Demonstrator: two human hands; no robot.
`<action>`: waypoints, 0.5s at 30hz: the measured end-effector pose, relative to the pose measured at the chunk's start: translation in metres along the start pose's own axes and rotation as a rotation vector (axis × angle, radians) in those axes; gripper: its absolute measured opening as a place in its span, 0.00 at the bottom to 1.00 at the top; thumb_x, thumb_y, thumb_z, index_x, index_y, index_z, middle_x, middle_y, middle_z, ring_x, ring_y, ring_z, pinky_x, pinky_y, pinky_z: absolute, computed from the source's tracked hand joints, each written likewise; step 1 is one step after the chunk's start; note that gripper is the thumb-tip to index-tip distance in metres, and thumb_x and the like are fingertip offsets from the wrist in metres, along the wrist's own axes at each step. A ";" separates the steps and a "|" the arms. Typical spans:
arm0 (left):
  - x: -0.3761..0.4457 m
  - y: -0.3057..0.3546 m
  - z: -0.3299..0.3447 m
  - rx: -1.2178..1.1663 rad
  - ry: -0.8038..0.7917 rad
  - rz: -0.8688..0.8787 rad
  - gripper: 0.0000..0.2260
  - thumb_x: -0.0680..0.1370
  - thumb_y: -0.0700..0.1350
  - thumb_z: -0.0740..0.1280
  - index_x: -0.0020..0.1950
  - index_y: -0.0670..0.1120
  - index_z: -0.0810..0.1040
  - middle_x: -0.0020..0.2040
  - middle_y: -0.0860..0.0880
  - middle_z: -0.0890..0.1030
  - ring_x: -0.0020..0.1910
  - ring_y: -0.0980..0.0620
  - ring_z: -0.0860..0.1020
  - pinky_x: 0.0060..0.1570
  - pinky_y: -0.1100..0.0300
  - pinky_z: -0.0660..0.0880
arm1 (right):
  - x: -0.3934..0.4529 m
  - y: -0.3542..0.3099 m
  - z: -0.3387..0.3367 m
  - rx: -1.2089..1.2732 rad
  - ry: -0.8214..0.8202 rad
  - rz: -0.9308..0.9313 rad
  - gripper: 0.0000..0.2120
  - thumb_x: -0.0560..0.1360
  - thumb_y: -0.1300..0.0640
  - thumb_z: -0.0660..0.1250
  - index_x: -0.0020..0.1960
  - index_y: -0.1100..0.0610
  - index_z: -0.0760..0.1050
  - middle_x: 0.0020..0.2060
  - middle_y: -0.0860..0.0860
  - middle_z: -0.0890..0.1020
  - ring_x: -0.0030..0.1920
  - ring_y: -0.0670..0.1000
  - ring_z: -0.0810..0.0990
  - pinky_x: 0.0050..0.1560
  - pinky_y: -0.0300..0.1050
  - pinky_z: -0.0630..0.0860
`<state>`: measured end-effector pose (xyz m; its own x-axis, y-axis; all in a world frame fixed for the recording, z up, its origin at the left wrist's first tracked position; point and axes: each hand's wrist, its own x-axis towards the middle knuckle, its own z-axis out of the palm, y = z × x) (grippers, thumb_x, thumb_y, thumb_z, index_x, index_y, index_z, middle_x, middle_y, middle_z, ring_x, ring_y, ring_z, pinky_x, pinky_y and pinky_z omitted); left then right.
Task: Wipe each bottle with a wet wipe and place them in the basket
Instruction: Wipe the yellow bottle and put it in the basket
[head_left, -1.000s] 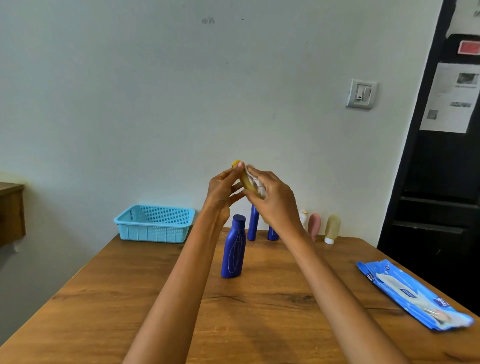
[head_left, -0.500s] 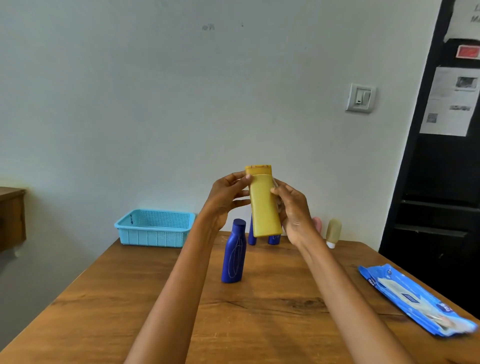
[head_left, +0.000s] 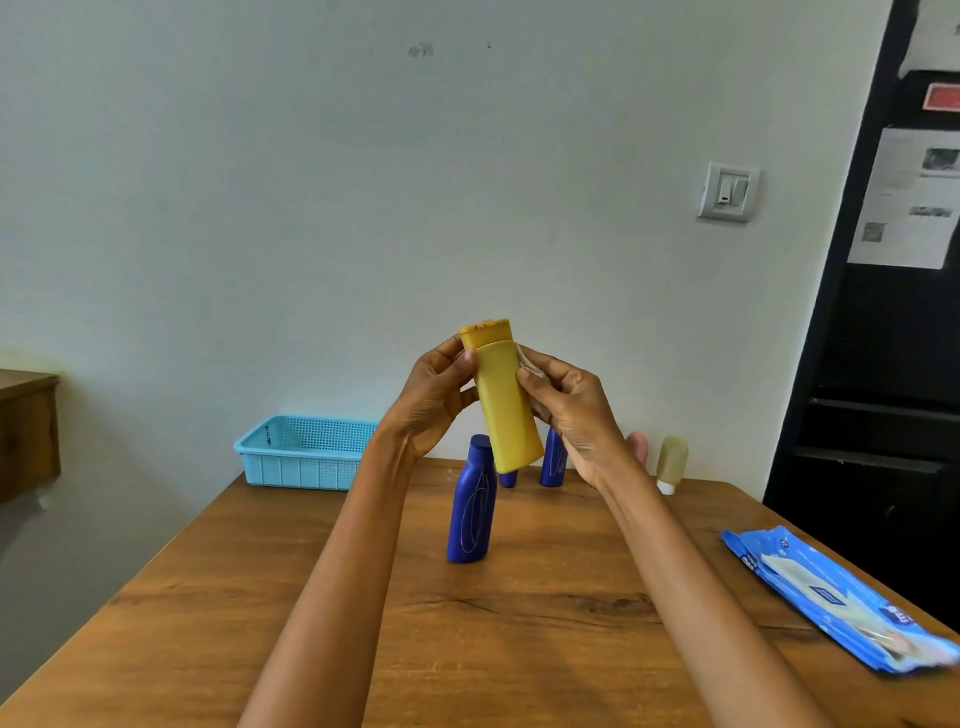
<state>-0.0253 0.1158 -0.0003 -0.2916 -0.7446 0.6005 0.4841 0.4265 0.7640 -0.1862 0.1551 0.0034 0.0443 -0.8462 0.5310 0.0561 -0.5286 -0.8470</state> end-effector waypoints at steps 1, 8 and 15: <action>0.000 0.001 -0.001 0.013 -0.011 0.003 0.40 0.56 0.61 0.79 0.63 0.46 0.73 0.56 0.48 0.82 0.56 0.49 0.80 0.50 0.56 0.79 | 0.000 0.000 0.002 -0.028 0.013 -0.016 0.17 0.77 0.61 0.64 0.65 0.58 0.74 0.57 0.53 0.81 0.55 0.50 0.81 0.50 0.41 0.80; -0.003 0.011 0.007 0.155 -0.044 0.021 0.31 0.66 0.54 0.76 0.64 0.50 0.69 0.56 0.51 0.83 0.57 0.50 0.80 0.50 0.55 0.78 | 0.000 0.001 0.009 -0.151 0.109 -0.075 0.15 0.76 0.60 0.65 0.62 0.58 0.76 0.49 0.50 0.83 0.45 0.44 0.83 0.46 0.37 0.80; 0.002 0.005 0.018 0.187 0.087 0.060 0.18 0.75 0.44 0.69 0.64 0.50 0.72 0.57 0.53 0.81 0.54 0.55 0.80 0.45 0.61 0.78 | 0.001 -0.005 0.023 -0.182 0.247 -0.141 0.15 0.78 0.55 0.63 0.64 0.57 0.75 0.53 0.50 0.82 0.50 0.43 0.80 0.48 0.32 0.78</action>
<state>-0.0381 0.1261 0.0089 -0.1907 -0.7532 0.6295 0.3344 0.5531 0.7631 -0.1634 0.1590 0.0089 -0.1958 -0.7426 0.6405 -0.1356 -0.6264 -0.7676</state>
